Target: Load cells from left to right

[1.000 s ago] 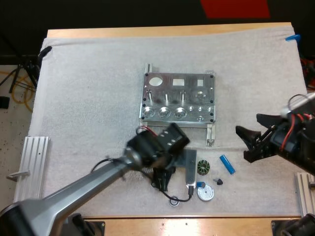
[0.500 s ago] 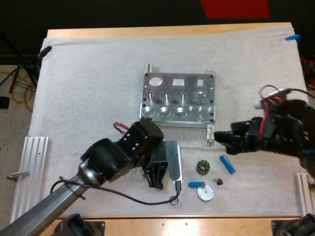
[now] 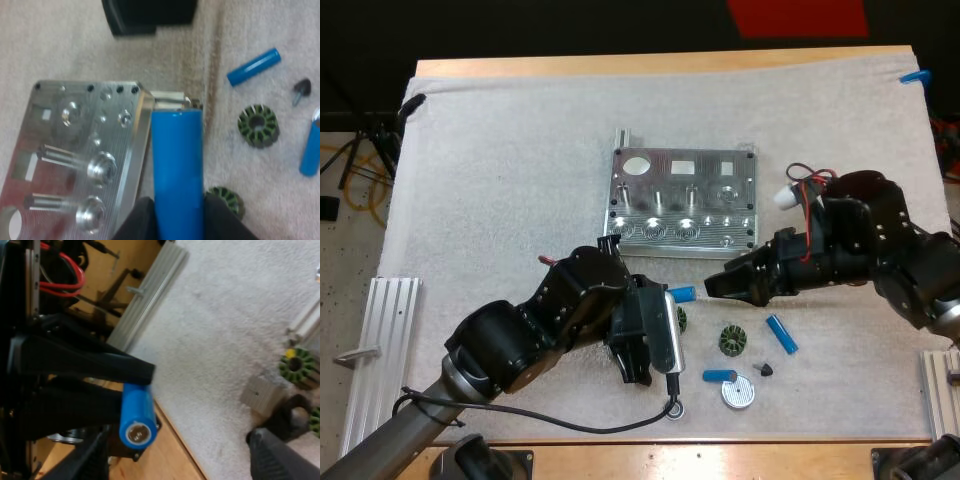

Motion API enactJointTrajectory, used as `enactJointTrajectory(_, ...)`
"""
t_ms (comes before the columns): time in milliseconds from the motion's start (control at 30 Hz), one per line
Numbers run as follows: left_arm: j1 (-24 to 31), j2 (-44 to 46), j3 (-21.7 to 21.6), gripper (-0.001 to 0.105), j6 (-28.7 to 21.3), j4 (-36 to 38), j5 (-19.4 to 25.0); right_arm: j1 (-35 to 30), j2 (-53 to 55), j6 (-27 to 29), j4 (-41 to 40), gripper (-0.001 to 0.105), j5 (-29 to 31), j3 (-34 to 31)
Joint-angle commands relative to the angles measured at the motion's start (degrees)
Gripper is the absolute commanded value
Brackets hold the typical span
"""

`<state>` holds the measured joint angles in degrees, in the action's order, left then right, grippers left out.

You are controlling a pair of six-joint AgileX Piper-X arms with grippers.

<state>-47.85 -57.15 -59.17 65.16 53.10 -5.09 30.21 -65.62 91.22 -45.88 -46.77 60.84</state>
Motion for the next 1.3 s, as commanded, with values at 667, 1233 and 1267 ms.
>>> enactJointTrajectory(667, 0.1, -2.9, 0.0, 0.0, 0.6, -5.8, -2.3, 5.5, -3.7, -2.4, 5.2, 0.059, 0.7, 0.4)
enactJointTrajectory(1233, 0.1, -2.9, 0.0, 0.0, 0.4, -4.1, -2.3, 5.5, -3.7, -2.2, 5.0, 0.0, 2.0, 0.4)
enactJointTrajectory(1267, 0.1, -2.9, 0.0, 0.002, 0.4, -3.9, -2.3, 5.5, -3.7, -2.2, 5.0, 0.0, 2.0, 0.4)
